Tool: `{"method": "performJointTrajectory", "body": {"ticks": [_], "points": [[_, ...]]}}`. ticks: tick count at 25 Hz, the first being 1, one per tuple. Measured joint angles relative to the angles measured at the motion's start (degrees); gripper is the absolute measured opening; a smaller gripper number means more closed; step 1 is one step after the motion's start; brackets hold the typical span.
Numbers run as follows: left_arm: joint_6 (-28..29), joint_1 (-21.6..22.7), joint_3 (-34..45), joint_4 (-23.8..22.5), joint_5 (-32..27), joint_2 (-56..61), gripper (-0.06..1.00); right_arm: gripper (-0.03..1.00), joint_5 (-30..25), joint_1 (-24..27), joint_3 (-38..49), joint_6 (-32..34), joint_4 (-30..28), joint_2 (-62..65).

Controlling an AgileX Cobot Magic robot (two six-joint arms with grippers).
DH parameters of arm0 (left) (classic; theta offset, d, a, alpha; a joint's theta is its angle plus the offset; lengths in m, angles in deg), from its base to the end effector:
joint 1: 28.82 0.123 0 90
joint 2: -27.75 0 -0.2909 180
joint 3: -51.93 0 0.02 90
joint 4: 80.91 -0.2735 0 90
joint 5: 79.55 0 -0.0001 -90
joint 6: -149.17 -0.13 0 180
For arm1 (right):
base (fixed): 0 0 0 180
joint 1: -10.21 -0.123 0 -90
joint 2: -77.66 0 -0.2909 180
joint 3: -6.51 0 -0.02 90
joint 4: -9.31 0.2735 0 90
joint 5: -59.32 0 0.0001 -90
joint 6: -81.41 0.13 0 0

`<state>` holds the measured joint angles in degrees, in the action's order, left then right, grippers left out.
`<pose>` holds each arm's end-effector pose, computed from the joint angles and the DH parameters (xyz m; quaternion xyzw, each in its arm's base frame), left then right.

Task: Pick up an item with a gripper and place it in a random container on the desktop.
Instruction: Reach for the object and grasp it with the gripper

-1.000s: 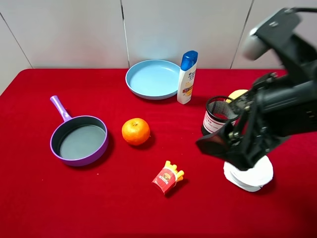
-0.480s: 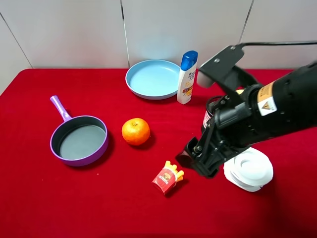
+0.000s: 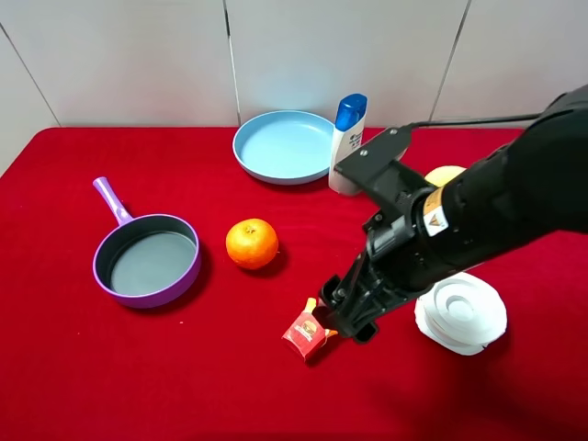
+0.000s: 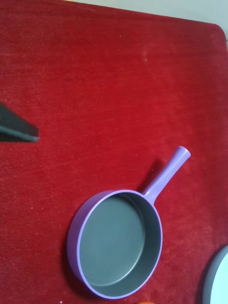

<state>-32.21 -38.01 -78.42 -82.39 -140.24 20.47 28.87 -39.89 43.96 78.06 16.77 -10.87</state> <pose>0.0447 -0.0043 0.2655 0.0784 0.8518 -0.0224 0.5175 0.1716 0.2186 0.1506 -0.3963 0.8942 0.1210 0.1697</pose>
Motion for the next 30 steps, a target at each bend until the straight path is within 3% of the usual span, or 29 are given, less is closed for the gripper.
{"method": "performJointTrajectory", "body": {"ticks": [30], "points": [[0.00, 0.00, 0.00, 0.00, 0.00, 0.00, 0.99, 0.69, 10.43, -3.93, -0.18, 0.00, 0.43, -14.90]]}}
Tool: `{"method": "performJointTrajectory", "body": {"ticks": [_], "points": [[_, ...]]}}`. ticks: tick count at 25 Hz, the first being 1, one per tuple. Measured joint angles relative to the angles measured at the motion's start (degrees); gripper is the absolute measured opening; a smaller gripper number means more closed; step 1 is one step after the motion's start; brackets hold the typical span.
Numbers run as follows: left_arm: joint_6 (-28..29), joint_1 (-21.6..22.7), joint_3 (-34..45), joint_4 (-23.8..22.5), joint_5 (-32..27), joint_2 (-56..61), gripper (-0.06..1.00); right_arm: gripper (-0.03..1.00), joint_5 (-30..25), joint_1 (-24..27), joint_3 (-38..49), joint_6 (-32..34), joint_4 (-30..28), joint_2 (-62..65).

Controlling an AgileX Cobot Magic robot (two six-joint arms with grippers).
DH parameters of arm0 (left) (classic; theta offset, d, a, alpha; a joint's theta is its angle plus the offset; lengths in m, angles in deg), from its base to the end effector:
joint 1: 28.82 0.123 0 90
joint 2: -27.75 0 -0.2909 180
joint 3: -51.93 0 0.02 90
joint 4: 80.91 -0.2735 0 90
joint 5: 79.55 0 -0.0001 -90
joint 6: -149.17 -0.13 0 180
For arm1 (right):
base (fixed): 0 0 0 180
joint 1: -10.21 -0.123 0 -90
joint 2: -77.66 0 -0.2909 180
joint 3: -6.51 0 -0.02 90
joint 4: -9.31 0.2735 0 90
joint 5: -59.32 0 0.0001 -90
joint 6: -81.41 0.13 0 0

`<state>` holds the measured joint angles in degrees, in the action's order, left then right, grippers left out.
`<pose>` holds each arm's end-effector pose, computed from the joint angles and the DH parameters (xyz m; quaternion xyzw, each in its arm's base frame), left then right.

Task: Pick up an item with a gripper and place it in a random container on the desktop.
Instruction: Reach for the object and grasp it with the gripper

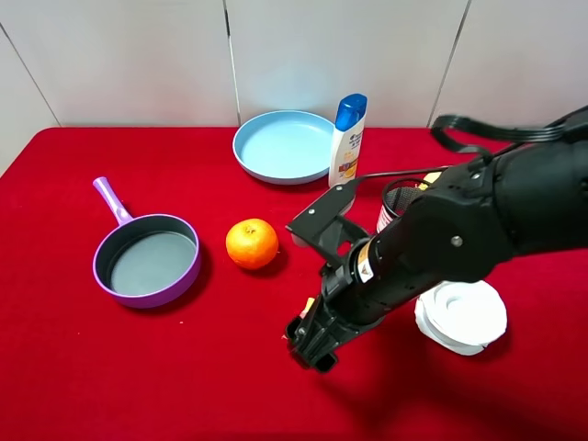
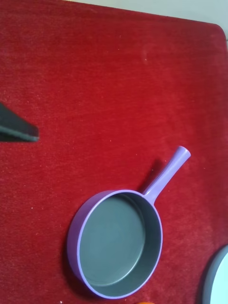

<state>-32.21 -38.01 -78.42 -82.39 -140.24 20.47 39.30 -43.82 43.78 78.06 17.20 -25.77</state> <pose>0.0447 -0.0043 0.2655 0.0784 0.8518 -0.0224 0.5175 0.1709 0.2459 0.0845 -0.4197 0.8915 0.1023 0.1364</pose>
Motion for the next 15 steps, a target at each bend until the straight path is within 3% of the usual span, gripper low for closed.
{"method": "performJointTrajectory", "body": {"ticks": [15], "points": [[0.00, 0.00, 0.00, -0.05, 0.00, 0.00, 0.99, 0.69, 4.10, -2.10, -0.06, 0.17, 0.00, -3.83]]}}
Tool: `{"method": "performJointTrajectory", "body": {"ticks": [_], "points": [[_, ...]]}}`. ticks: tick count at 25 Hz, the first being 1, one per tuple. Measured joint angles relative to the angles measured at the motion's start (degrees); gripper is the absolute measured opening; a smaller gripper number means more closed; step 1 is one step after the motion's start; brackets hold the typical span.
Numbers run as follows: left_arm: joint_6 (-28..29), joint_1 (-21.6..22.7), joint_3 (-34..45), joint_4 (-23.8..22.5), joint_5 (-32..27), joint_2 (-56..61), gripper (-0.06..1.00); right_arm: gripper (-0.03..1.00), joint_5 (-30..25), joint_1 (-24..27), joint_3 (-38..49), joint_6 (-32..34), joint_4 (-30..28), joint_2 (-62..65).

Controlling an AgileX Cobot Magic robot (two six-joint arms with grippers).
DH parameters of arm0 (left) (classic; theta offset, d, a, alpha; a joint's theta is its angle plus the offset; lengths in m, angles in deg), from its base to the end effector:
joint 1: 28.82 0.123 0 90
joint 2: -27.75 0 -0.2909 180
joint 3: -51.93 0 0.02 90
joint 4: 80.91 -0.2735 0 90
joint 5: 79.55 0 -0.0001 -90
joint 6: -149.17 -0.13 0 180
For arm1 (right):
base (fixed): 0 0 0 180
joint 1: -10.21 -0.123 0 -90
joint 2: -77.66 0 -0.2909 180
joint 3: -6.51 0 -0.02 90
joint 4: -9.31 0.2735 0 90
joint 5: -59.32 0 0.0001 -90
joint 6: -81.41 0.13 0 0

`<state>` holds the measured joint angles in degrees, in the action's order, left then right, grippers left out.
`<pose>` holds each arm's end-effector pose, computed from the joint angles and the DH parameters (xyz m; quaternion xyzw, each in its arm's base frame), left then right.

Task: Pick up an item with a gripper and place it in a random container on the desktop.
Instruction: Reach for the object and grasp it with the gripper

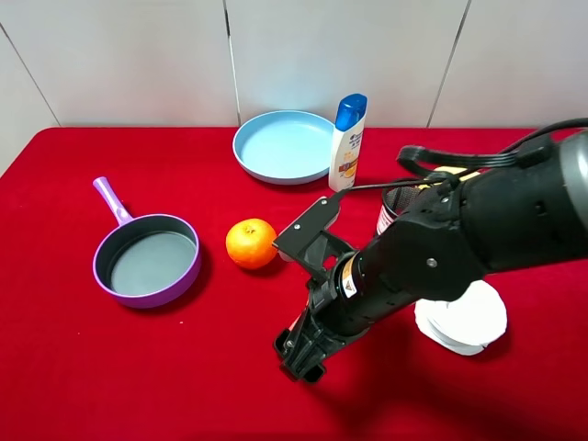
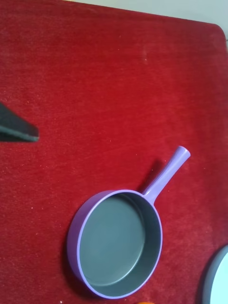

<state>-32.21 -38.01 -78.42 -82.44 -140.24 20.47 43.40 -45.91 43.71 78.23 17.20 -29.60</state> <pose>0.0448 -0.0042 0.2655 0.0784 0.8518 -0.0220 0.5175 0.1662 0.2563 0.0676 -0.4324 0.8850 0.1025 0.1388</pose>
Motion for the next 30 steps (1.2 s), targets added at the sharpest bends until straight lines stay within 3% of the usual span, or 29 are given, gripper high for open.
{"method": "performJointTrajectory", "body": {"ticks": [23, 30], "points": [[0.00, 0.00, 0.00, 0.00, 0.00, 0.00, 0.99, 0.69, 3.61, 0.00, -0.06, 1.07, -2.69, -3.87], [0.00, 0.00, 0.00, 0.00, 0.00, 0.00, 0.99, 0.69, 4.07, 0.00, -0.06, 5.55, -6.80, -5.72]]}}
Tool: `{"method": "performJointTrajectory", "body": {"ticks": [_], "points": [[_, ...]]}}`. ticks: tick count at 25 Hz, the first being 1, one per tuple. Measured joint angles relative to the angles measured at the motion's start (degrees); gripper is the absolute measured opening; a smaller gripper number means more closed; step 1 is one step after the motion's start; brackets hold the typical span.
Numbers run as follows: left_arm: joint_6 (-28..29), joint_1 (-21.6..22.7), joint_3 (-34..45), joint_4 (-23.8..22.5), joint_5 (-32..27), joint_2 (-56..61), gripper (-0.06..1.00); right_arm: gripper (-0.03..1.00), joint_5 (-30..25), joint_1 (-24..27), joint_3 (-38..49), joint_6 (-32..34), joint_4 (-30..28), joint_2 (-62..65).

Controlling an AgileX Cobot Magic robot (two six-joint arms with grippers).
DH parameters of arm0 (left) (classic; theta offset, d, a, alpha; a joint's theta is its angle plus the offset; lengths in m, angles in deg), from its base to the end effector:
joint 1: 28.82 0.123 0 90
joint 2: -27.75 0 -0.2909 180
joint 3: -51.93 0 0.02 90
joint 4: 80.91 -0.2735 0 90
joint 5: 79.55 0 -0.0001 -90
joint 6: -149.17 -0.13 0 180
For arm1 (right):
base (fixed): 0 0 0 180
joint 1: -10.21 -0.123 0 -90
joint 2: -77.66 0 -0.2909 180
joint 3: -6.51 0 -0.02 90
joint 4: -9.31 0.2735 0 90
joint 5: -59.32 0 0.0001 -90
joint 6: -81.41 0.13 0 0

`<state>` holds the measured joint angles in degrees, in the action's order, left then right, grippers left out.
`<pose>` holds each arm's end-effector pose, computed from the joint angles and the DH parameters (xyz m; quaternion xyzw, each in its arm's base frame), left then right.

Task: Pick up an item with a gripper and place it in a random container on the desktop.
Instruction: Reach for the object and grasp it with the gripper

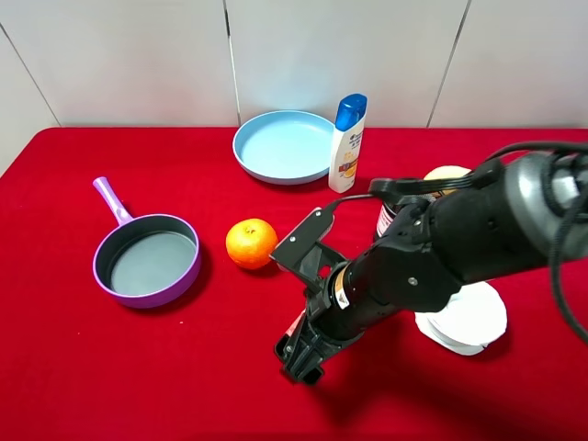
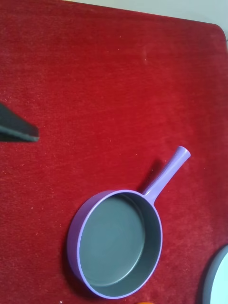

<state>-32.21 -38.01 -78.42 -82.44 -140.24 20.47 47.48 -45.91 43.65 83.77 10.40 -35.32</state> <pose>0.0448 -0.0042 0.2655 0.0784 0.8518 -0.0220 0.5175 0.1709 0.2554 0.0400 -0.4386 0.8849 0.0795 0.1351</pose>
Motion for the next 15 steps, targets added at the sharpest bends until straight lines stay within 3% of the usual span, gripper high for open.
{"method": "performJointTrajectory", "body": {"ticks": [9, 15], "points": [[0.00, 0.00, 0.00, 0.00, 0.00, 0.00, 0.99, 0.69, 1.09, 0.00, -0.01, 5.01, -5.18, -1.12], [0.00, 0.00, 0.00, 0.00, 0.00, 0.00, 0.99, 0.69, 1.08, 0.00, -0.01, 6.12, -5.67, -1.12]]}}
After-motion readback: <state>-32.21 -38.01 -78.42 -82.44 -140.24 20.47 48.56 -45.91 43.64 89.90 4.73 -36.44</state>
